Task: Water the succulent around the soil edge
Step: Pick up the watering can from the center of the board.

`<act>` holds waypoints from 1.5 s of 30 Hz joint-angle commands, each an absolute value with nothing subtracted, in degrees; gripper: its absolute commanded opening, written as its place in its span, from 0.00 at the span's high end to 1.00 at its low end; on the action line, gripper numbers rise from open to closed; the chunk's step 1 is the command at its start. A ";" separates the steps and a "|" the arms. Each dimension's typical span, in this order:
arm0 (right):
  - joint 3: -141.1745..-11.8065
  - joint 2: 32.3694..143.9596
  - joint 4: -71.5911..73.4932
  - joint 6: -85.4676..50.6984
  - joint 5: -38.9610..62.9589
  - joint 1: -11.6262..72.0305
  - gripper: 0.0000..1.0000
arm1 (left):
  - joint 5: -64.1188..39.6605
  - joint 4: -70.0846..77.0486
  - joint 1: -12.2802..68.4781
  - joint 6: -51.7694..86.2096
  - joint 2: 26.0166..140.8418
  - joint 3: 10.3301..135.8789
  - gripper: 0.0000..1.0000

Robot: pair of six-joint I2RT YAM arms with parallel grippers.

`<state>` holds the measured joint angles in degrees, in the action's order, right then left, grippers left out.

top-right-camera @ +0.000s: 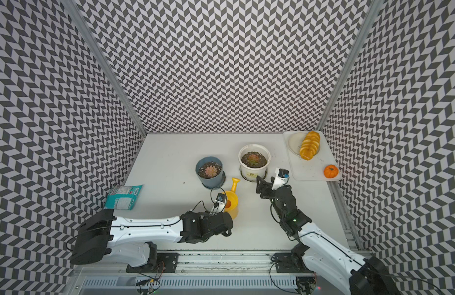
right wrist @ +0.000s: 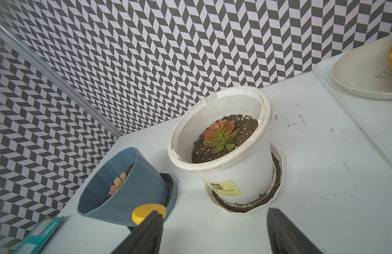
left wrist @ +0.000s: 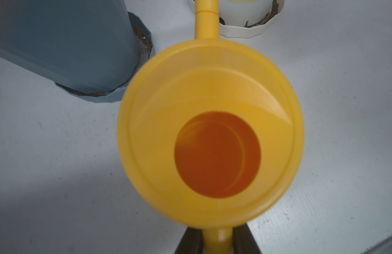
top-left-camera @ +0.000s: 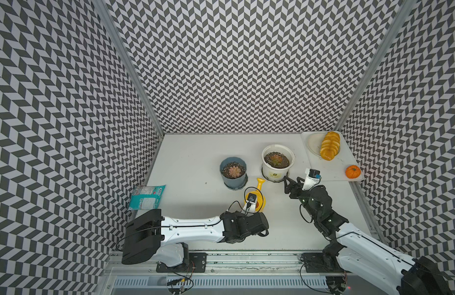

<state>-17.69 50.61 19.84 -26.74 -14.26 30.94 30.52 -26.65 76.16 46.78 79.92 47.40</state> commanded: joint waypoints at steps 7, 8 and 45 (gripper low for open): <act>-18.81 50.62 23.65 -26.00 -14.07 30.72 0.22 | 30.06 -25.92 74.81 41.84 77.50 46.53 0.51; -18.84 50.69 23.64 -26.01 -14.06 30.68 0.22 | 29.80 -25.85 74.80 41.68 77.64 46.69 0.54; -17.57 47.34 25.17 -23.27 -10.67 30.76 0.23 | 22.92 -42.65 74.44 38.34 58.09 50.92 1.00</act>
